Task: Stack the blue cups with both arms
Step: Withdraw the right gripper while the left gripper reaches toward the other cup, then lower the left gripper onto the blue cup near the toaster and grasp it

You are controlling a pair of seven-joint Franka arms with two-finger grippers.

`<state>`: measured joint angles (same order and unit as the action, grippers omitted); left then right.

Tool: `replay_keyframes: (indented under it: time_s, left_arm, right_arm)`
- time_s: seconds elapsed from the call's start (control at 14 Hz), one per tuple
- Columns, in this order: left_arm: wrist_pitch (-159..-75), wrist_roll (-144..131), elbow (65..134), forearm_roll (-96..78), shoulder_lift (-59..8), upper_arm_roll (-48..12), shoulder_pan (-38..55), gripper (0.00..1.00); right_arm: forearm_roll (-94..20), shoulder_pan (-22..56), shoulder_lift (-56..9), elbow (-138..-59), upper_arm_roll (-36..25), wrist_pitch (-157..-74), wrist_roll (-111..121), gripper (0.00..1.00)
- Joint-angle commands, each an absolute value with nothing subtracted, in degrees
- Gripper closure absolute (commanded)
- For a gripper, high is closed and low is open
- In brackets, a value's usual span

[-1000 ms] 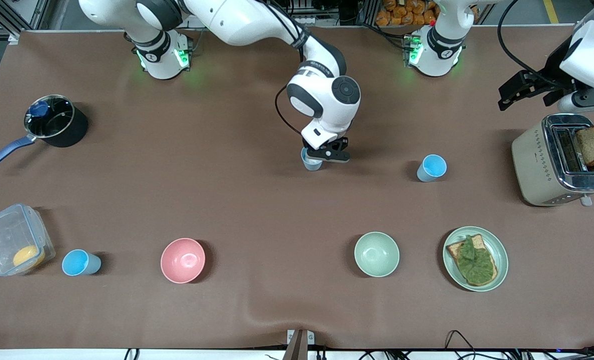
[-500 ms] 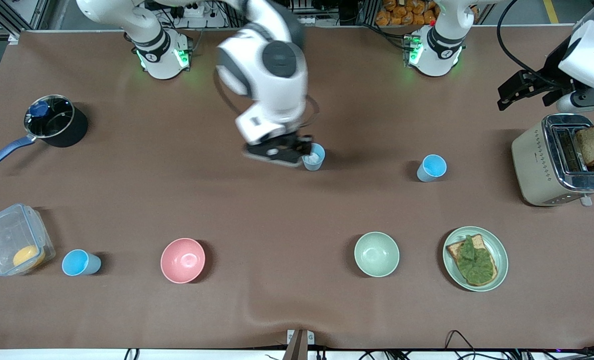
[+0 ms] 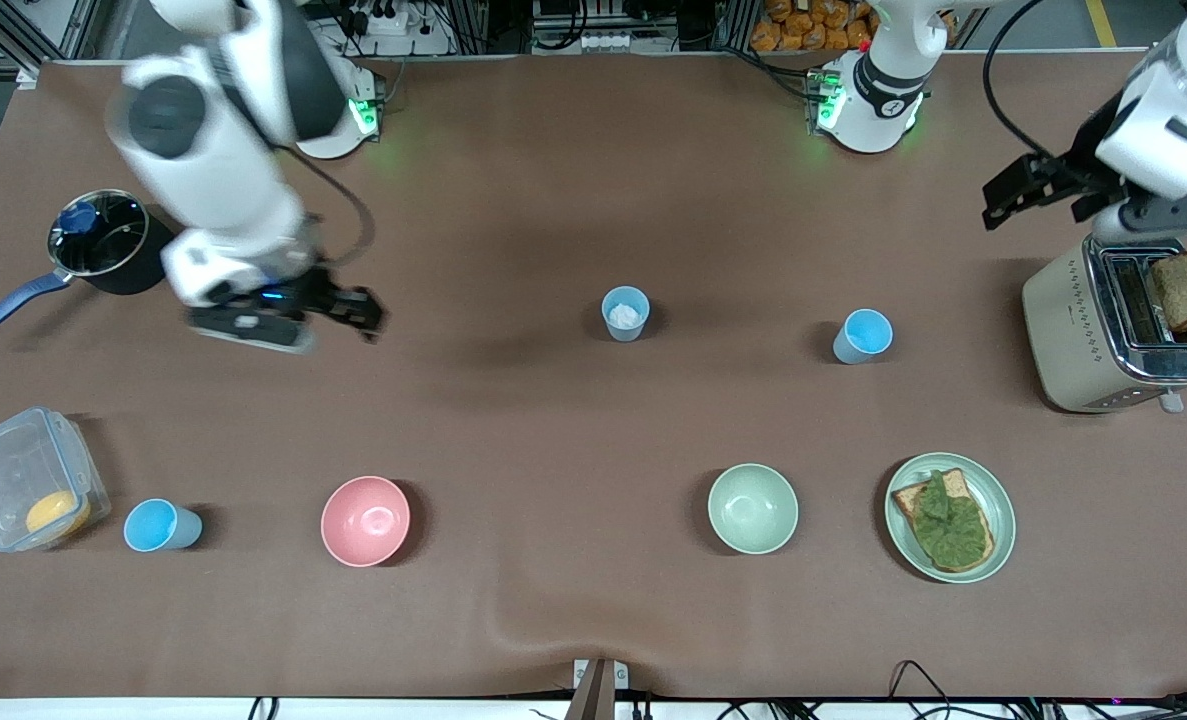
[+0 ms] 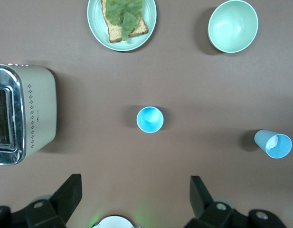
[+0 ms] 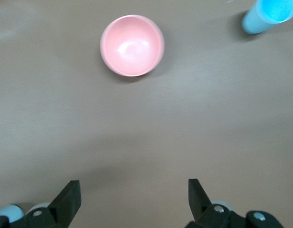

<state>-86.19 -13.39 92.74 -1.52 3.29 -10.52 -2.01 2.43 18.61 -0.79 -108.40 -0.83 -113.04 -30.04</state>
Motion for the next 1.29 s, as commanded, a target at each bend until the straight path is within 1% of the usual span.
replay_keyframes:
  time_s: [0.0, 0.29, 0.36, 0.43, 0.64, 0.79, 0.93, 1.21]
  left_arm:
    - [-85.96, -12.57, 88.86, -2.64, -0.17, -10.37, -2.20, 0.00]
    - [-86.22, -12.57, 88.77, -1.93, -1.40, -10.37, -2.20, 0.00]
    - [-88.40, -12.57, 89.47, -2.37, -1.49, -10.37, -2.55, 0.00]
    - [-90.07, -12.57, 90.43, -1.59, -1.58, -10.37, -2.37, 0.00]
    - [-90.26, -13.53, 92.55, -0.88, -1.58, -10.28, -1.85, 0.00]
    - [-91.40, -12.66, 94.99, 2.62, -2.90, -10.55, -1.58, 0.00]
    - [-91.58, -11.87, 97.29, 1.94, -3.16, -10.63, -2.54, 0.00]
    - [-91.76, -11.87, 97.47, 1.41, -7.55, -10.63, -1.58, 0.00]
  right_arm:
    - [0.97, 13.29, 2.46, -106.28, 0.62, -104.64, -20.96, 0.00]
    - [0.53, 9.24, 1.76, -93.55, 0.44, -89.77, -13.38, 0.00]
    - [-0.43, 8.01, 1.58, -91.86, 0.44, -87.47, -9.97, 0.00]
    - [-0.79, 7.65, 1.58, -90.71, 0.44, -87.02, -7.15, 0.00]
    - [-0.70, 6.42, 0.62, -86.15, 0.35, -87.10, -5.98, 0.00]
    - [-0.44, 6.15, 0.70, -86.22, 0.35, -85.27, -5.45, 0.00]
    - [0.26, 5.37, 1.14, -87.09, 0.35, -83.41, -3.79, 0.00]
    - [2.81, 3.26, 1.49, -88.06, 0.35, -85.07, 3.15, 0.00]
